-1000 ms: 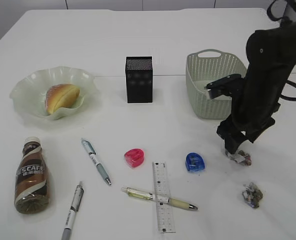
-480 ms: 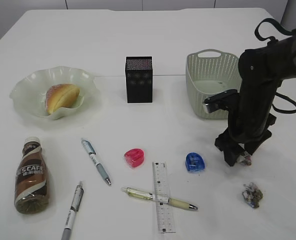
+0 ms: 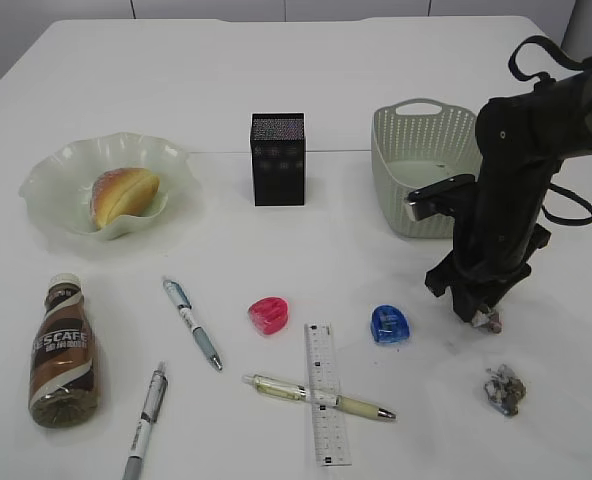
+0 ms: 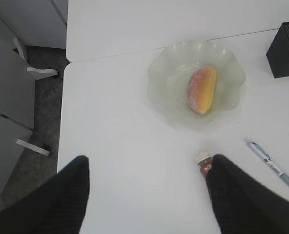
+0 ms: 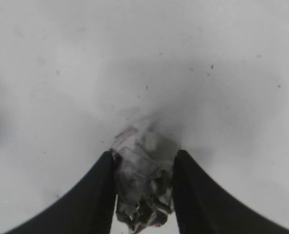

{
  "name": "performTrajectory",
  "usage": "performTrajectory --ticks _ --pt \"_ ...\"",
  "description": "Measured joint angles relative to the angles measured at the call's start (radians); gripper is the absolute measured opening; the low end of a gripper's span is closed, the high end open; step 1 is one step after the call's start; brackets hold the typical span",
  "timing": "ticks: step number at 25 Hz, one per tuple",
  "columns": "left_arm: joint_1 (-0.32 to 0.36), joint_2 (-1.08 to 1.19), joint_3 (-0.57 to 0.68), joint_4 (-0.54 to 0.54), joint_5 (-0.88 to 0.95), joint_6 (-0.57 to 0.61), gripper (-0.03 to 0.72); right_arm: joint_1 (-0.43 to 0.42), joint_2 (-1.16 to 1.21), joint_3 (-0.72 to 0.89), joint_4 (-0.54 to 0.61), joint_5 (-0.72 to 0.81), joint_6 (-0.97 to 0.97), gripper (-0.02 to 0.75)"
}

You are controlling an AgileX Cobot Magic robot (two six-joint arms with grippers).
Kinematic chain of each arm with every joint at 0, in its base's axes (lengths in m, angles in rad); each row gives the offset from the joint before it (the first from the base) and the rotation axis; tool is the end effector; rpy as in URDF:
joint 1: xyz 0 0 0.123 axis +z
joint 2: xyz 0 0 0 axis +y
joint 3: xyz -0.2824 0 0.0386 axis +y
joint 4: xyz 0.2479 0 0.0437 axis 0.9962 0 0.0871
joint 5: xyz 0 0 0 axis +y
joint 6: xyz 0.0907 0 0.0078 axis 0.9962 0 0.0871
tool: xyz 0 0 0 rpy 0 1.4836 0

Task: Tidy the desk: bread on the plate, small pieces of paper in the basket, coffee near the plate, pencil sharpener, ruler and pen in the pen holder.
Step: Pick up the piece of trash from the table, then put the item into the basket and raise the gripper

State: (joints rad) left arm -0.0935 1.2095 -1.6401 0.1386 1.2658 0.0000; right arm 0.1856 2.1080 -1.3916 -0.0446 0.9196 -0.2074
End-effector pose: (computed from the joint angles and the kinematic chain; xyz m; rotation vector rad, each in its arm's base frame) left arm 0.2098 -0.0076 0.4827 0.0894 2.3096 0.1267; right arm 0.3891 0.0698 0.1251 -0.6497 3.0511 -0.0562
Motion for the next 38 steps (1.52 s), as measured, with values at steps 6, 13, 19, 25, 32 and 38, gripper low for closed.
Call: performTrajectory --ticks 6,13,19,25,32,38 --pt "0.0 0.0 0.0 0.001 0.0 0.0 0.559 0.0 0.0 0.0 0.002 -0.002 0.044 0.061" --pt "0.0 0.0 0.0 0.001 0.0 0.0 0.559 0.0 0.002 -0.057 0.035 0.083 0.083 -0.006" --pt "0.0 0.0 0.0 0.001 0.0 0.0 0.559 0.0 0.002 -0.168 0.05 0.266 0.166 -0.008" --pt "0.0 0.0 0.0 0.001 0.0 0.0 0.559 0.0 -0.047 -0.194 0.081 0.283 0.229 -0.008" --pt "0.0 0.0 0.0 0.001 0.0 0.0 0.559 0.0 -0.115 -0.356 0.085 0.298 0.266 -0.009" --pt "0.0 0.0 0.0 -0.01 0.0 0.0 0.559 0.0 -0.115 -0.484 -0.01 0.246 0.277 -0.01"
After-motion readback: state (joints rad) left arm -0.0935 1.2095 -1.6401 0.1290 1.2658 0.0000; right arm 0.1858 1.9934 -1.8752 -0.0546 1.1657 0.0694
